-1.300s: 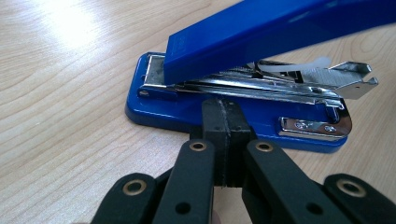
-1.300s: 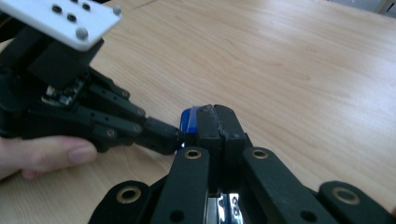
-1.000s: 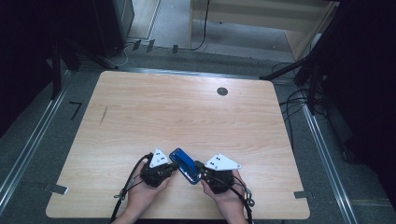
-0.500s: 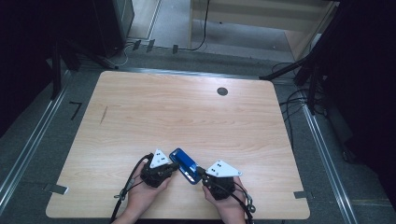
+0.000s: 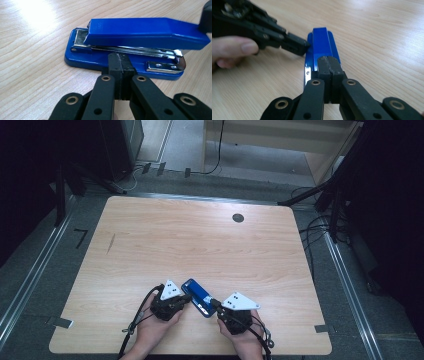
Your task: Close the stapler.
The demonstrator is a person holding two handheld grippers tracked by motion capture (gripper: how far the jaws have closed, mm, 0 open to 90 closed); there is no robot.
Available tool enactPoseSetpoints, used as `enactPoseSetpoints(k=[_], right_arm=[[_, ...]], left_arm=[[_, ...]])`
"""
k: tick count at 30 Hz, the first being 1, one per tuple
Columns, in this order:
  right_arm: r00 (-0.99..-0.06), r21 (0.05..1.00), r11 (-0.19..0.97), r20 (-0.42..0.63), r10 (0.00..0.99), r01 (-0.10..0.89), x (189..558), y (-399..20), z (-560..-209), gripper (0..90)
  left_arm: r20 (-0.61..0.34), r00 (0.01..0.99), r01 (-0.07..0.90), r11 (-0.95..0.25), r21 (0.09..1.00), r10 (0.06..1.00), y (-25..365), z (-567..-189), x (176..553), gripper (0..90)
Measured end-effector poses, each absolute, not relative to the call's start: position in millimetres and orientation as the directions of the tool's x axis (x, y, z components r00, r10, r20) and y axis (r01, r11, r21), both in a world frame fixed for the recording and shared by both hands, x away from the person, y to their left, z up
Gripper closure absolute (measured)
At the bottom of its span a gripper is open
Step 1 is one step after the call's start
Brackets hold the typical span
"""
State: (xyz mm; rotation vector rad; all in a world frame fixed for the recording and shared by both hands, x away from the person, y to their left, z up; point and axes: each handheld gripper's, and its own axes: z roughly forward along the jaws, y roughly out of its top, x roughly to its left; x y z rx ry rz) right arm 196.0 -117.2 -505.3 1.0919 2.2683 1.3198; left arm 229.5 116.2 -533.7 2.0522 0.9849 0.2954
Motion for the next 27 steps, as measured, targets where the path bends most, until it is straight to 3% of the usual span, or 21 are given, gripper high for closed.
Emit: enactPoseSetpoints(k=[17, 27], right_arm=[[-0.693, 0.83, 0.319, 0.108, 0.713, 0.458, 178.3, -109.6, -506.8, 90.0], [-0.692, 0.815, 0.35, 0.083, 0.717, 0.461, 178.9, -105.3, -515.1, 90.0]], left_arm=[[-0.157, 0.642, 0.549, -0.308, 0.777, 0.75, 122.6, -533.0, 227.2, 90.0], [-0.125, 0.616, 0.502, -0.266, 0.823, 0.778, 131.9, -526.9, 216.5, 65.2]])
